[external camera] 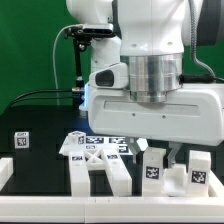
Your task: Assemble chair
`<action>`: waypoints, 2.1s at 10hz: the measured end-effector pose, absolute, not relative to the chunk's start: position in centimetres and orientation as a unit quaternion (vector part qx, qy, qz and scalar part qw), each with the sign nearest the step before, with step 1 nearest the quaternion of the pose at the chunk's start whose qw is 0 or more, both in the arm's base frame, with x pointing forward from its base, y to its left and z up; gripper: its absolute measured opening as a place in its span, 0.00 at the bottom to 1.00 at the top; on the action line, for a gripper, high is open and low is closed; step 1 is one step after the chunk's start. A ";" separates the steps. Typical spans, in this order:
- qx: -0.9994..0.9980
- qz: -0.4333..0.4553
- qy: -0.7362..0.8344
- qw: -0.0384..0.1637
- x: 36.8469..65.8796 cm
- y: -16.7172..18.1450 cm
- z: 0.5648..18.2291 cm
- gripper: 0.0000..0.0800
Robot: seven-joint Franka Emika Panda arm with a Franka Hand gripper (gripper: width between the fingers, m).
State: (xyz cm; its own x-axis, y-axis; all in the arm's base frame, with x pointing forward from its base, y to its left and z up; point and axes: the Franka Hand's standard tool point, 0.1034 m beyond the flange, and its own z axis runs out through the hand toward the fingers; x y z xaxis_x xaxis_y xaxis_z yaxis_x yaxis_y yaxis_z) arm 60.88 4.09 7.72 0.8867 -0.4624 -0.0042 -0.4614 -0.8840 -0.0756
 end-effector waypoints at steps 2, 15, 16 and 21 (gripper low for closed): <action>-0.974 -0.014 0.224 0.041 60.8 5.4 9.8 0.78; -0.993 -0.076 0.082 0.030 55.6 5.7 9.4 0.81; -0.992 -0.092 0.083 0.028 55.8 5.6 9.4 0.81; -0.966 -0.249 0.067 0.004 55.3 6.4 6.2 0.81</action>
Offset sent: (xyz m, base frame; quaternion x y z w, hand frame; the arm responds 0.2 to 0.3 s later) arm 0.0000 0.0000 0.0000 0.0000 0.0000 0.0000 1.0000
